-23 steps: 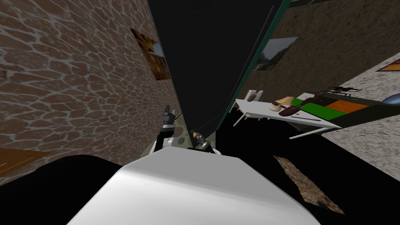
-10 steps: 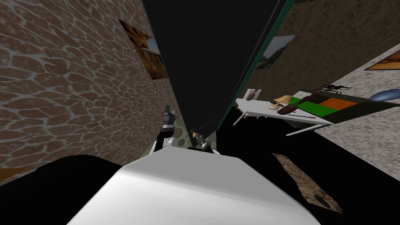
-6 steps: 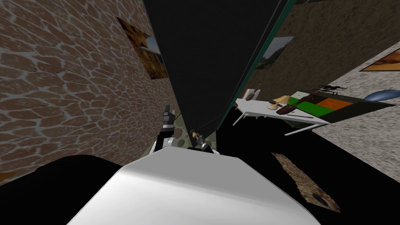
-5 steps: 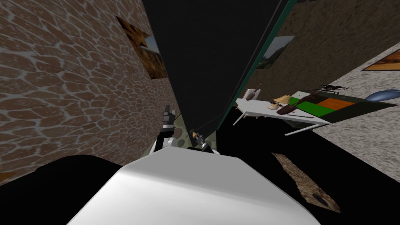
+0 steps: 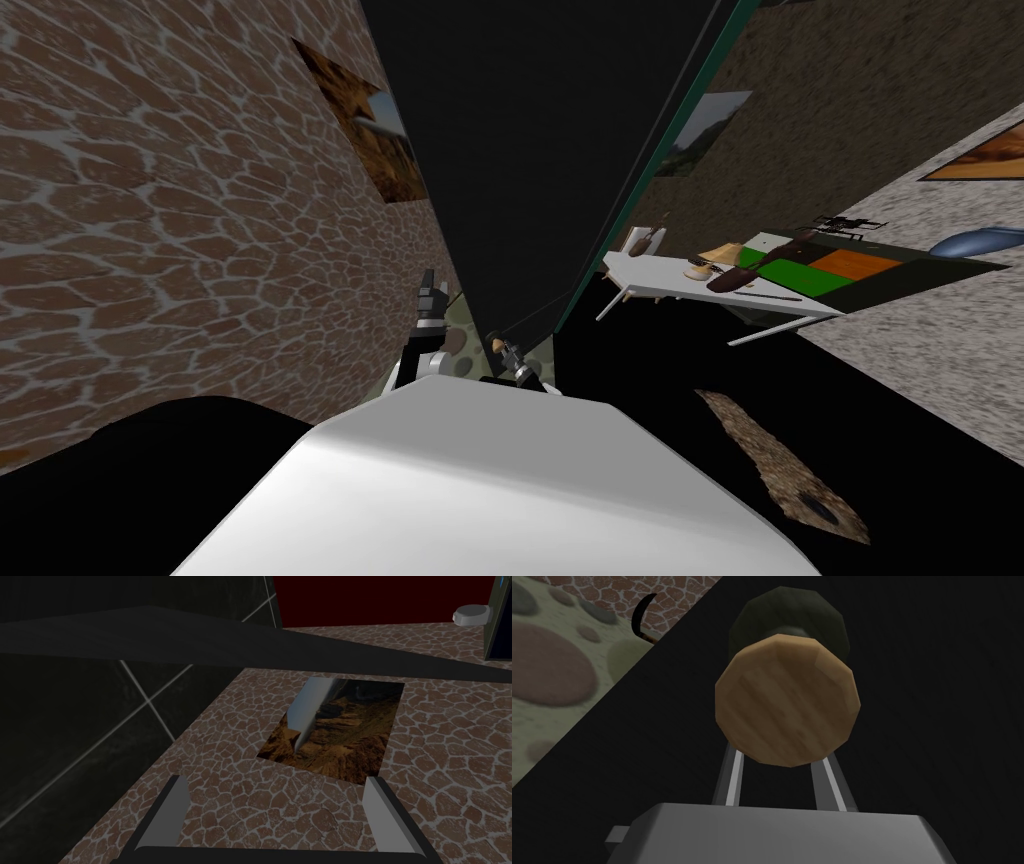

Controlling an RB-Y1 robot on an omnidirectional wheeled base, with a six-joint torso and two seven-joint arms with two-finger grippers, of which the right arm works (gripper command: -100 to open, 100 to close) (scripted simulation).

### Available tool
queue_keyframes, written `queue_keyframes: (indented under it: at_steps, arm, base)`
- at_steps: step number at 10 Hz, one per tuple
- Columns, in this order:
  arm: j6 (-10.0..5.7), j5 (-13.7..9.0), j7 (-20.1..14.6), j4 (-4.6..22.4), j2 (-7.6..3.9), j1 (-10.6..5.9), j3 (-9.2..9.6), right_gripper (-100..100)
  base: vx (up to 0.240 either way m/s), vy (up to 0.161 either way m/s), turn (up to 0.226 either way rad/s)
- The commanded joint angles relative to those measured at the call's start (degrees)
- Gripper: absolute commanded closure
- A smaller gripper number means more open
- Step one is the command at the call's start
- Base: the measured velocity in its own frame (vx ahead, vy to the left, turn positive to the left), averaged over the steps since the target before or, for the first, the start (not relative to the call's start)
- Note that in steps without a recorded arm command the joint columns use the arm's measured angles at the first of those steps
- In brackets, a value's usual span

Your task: Push the door open

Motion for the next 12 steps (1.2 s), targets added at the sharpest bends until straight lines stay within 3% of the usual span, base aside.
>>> queue_keyframes:
  at_steps: [1,5,12]
  arm:
    - [-1.47,-0.6,-2.8,-0.9,0.67,-0.59,0.33,100]
    - [-1.47,-0.6,-2.8,-0.9,0.67,-0.59,0.33,100]
    - [-1.42,-3.3,-12.1,-0.7,1.25,-0.84,1.57,100]
  base:
    - [0.000,0.022,-0.042]
    - [0.010,0.013,-0.008]
    - [0.022,0.039,-0.039]
